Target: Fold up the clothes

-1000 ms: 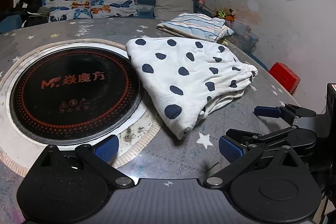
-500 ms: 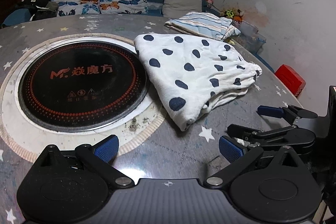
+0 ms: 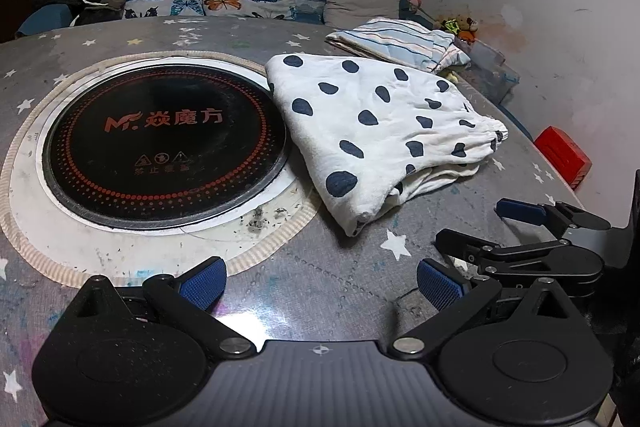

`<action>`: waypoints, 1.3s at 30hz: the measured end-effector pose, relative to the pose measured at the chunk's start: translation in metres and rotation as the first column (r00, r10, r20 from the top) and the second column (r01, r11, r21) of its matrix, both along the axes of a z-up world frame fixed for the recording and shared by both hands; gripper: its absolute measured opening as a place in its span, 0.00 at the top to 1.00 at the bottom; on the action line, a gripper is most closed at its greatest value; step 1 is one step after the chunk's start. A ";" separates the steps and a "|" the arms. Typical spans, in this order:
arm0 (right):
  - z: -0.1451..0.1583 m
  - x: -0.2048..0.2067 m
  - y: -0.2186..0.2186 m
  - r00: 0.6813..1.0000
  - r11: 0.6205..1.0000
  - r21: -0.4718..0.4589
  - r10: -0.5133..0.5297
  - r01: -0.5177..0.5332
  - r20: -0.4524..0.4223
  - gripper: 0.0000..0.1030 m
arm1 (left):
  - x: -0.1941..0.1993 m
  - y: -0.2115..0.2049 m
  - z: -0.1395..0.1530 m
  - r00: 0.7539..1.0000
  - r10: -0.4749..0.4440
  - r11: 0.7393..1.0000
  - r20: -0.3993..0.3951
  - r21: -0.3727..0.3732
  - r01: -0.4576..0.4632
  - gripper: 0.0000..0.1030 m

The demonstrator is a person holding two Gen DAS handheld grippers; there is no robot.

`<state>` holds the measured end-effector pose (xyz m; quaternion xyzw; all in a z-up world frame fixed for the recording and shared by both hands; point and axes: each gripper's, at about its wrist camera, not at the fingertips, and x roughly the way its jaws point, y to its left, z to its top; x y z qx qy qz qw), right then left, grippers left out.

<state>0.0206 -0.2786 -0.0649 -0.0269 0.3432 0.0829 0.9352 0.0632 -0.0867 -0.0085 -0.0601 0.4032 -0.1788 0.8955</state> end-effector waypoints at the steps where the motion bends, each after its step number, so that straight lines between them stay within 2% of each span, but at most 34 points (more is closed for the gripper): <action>1: 0.000 0.000 0.000 1.000 1.000 0.000 0.000 0.000 0.000 0.00 | 0.000 -0.001 0.000 1.000 0.001 1.000 0.000 0.003 -0.001 0.00; 15: 0.001 -0.001 0.001 1.000 1.000 -0.003 -0.008 0.008 0.001 0.00 | 0.002 -0.004 0.001 1.000 0.024 1.000 -0.016 0.018 -0.023 0.00; 28: 0.004 -0.010 0.000 0.998 0.998 0.022 -0.056 0.057 -0.008 0.00 | -0.005 -0.017 0.011 1.000 -0.012 0.999 0.016 0.046 0.011 0.00; 39: 0.011 -0.022 0.000 0.994 0.994 0.023 -0.109 0.108 0.009 0.00 | -0.006 -0.019 0.014 0.999 -0.038 0.999 0.017 0.033 0.037 0.00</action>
